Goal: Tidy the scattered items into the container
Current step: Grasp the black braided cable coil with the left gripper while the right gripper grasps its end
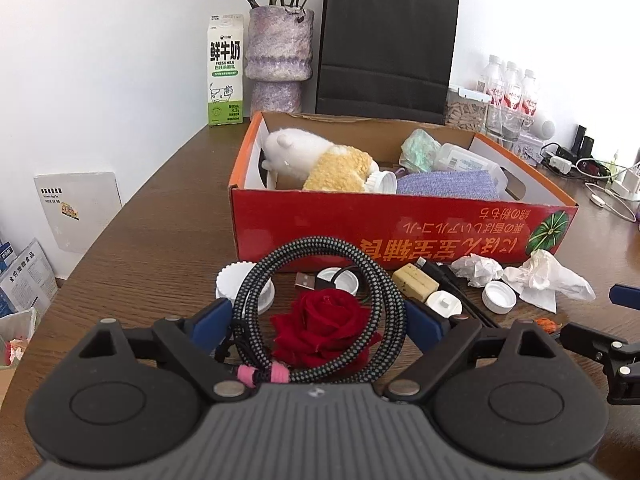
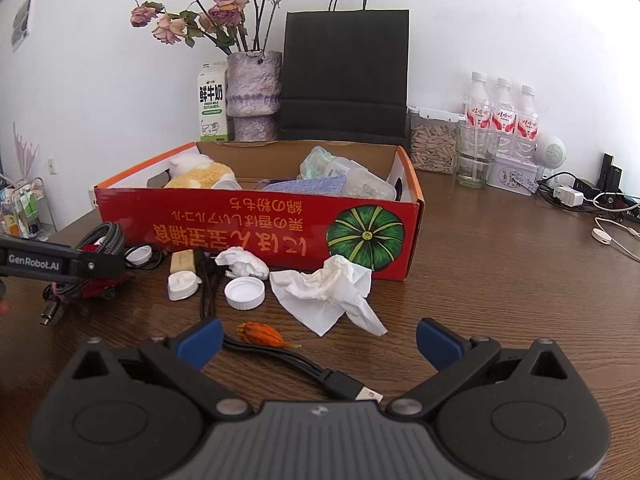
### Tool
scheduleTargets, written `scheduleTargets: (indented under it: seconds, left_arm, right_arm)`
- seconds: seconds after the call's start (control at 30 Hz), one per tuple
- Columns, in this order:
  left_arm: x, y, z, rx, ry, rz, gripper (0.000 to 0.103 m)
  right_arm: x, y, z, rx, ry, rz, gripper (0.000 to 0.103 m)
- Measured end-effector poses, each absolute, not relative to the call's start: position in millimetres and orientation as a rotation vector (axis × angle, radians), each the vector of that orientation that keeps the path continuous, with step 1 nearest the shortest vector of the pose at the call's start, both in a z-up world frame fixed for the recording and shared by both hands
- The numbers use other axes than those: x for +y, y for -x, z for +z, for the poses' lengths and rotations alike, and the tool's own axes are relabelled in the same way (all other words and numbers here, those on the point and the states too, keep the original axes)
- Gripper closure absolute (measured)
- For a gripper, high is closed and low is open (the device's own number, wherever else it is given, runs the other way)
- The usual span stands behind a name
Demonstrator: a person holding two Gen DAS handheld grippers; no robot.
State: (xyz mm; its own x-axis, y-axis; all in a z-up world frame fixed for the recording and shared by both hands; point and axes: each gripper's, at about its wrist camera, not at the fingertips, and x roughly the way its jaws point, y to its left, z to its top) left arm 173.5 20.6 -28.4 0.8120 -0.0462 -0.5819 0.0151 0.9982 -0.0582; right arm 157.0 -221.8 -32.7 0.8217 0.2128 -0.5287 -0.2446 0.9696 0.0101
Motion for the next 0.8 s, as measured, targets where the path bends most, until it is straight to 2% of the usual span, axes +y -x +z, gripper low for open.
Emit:
scheduleTargets:
  seconds: [0.37, 0.6, 0.8]
  left_arm:
    - [29, -153, -11, 0.534, 0.07, -0.01, 0.011]
    - [28, -139, -8, 0.504, 0.073, -0.024, 0.011]
    - [33, -133, -8, 0.502, 0.083, -0.018, 0.011]
  right_arm:
    - [-210, -138, -16, 0.454, 0.103, 0.298, 0.002]
    - [-200, -138, -19, 0.492, 0.148, 0.334, 0.015]
    - [-210, -141, -24, 0.553, 0.167, 0.352, 0.02]
